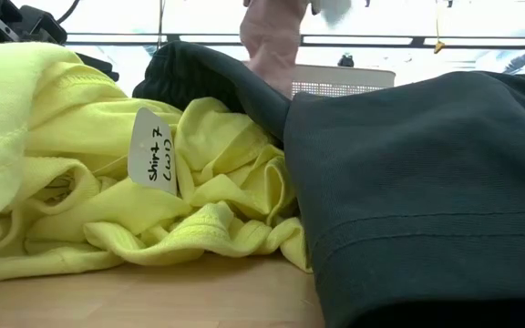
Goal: Sort clothes
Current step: Put the maroon shirt into the white bin, then put the pink sock into the white bin, then put the blue checkered shirt into the white bin
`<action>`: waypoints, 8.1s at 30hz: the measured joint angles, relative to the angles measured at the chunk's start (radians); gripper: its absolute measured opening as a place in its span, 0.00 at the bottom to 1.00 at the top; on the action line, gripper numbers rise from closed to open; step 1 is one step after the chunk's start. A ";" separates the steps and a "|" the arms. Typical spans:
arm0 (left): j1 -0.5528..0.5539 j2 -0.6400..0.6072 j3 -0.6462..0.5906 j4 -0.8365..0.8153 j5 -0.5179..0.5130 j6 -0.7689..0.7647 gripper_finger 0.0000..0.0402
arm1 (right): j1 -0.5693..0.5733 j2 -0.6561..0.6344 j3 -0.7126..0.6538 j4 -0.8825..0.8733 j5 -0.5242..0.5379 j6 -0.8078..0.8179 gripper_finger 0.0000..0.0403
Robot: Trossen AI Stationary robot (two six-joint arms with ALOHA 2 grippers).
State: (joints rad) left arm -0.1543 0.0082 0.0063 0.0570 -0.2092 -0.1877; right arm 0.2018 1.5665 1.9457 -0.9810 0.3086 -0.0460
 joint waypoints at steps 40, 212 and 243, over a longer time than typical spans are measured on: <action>0.000 0.000 0.000 0.000 0.000 0.000 0.22 | -0.493 0.069 -0.005 0.152 -0.149 -0.045 0.04; -0.349 0.966 0.821 -1.020 -0.503 -0.818 0.52 | -0.400 0.074 -0.014 0.039 -0.008 0.049 0.54; -0.083 0.933 0.754 -0.929 -0.229 -0.646 0.01 | 0.018 0.017 -0.014 -0.493 0.192 0.595 0.65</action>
State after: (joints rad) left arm -0.2371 0.9411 0.7605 -0.8719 -0.4385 -0.8339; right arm 0.2193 1.5833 1.9320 -1.4738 0.5010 0.5488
